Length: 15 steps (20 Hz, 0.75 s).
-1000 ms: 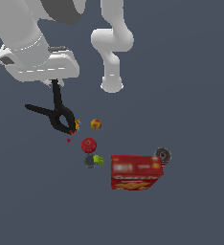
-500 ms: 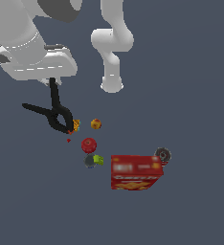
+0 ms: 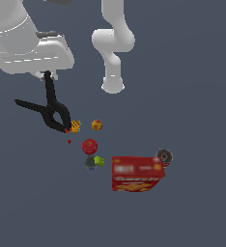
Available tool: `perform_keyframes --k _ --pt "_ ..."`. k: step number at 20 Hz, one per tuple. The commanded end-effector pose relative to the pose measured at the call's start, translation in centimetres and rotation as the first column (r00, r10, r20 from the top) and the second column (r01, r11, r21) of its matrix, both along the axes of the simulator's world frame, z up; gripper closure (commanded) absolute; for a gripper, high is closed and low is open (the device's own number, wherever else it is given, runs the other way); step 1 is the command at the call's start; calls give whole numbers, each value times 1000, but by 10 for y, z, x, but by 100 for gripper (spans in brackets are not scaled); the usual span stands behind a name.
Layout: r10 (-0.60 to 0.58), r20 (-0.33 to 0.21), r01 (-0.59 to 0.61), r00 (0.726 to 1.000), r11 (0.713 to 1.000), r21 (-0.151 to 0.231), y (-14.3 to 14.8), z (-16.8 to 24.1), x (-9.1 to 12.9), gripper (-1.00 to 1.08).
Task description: Pick up a designated object from a clutter of objects.
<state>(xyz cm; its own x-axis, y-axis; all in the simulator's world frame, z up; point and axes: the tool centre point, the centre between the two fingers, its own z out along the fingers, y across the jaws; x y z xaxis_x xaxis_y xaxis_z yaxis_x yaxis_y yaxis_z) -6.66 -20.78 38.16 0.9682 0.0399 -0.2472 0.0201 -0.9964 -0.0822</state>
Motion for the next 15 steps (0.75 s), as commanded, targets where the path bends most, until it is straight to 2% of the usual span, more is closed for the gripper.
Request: perform_keyframes --k 1,8,15 --pt "0 4 0 1000 1000 -1 -1 14 5 108" --pt "0 4 0 1000 1000 -1 -3 39 15 108" --pt "0 4 0 1000 1000 -1 -4 46 18 108"
